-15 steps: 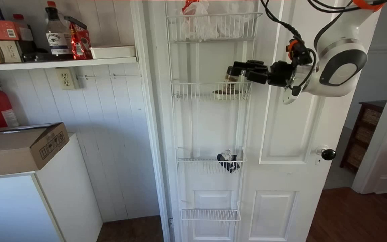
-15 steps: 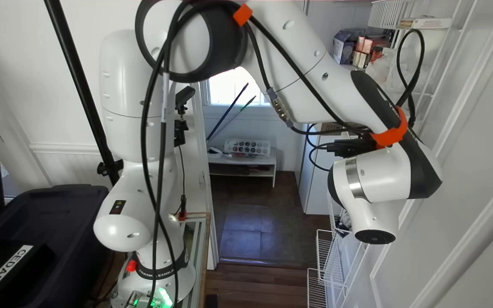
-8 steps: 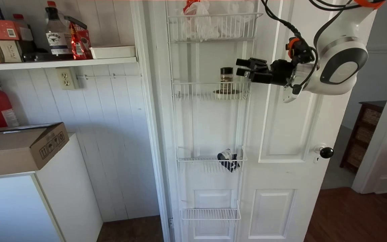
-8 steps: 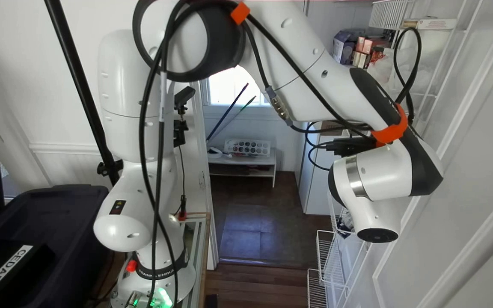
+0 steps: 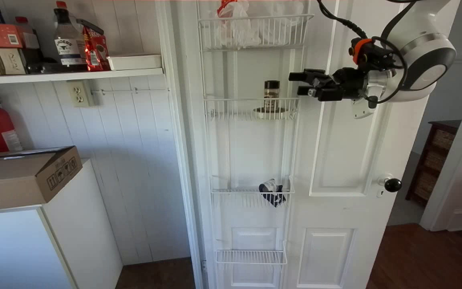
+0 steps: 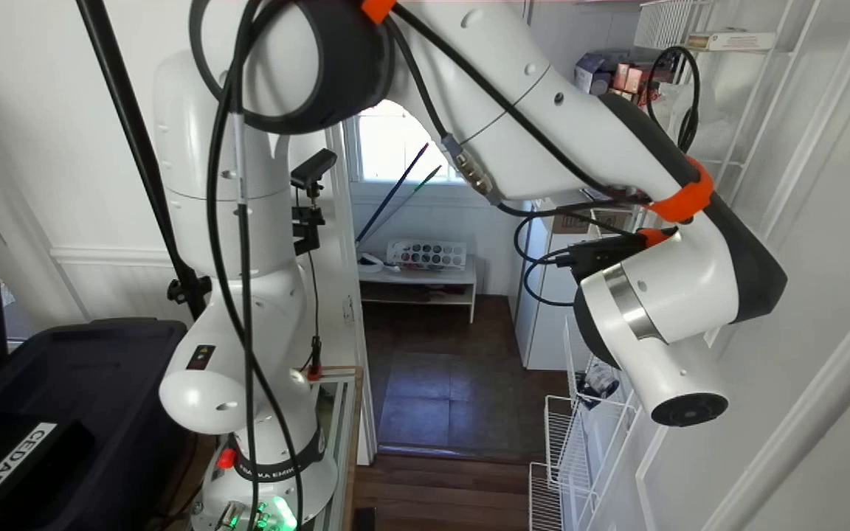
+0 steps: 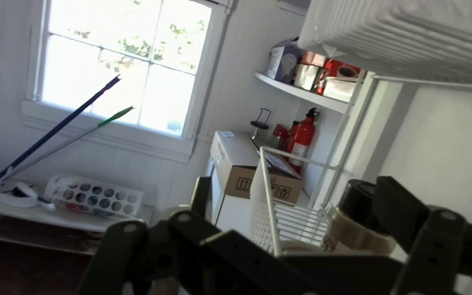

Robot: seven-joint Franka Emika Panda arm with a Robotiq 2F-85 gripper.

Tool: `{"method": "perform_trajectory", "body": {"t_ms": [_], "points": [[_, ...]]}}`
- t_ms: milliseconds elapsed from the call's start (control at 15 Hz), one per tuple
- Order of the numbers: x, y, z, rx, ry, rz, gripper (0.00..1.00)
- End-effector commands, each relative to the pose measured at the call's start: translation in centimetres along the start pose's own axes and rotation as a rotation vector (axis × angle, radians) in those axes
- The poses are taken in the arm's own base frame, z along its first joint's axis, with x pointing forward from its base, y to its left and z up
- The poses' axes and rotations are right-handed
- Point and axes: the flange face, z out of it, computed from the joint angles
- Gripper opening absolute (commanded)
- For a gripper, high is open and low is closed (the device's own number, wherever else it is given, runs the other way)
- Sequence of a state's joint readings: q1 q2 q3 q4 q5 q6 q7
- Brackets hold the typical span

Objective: Move the spice bottle to the rack above it

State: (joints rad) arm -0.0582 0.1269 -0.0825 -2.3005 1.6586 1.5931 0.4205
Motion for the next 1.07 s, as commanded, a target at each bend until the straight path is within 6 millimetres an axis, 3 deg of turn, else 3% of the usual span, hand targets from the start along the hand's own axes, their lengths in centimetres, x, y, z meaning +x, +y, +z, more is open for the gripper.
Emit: {"method": "perform_trajectory", "body": {"t_ms": [0, 333, 667, 1000], "points": [[-1.6, 1.3, -1.6, -0.166, 0.061, -0.063, 1.00], [-3.6, 2.5, -4.2, -0.278, 0.049, -0.222, 1.00], [-6.4, 2.9, -6.9, -0.267, -0.030, -0.483, 1.00], [-8.5, 3.7, -8.7, -0.257, -0.004, -0.753, 1.00]]}}
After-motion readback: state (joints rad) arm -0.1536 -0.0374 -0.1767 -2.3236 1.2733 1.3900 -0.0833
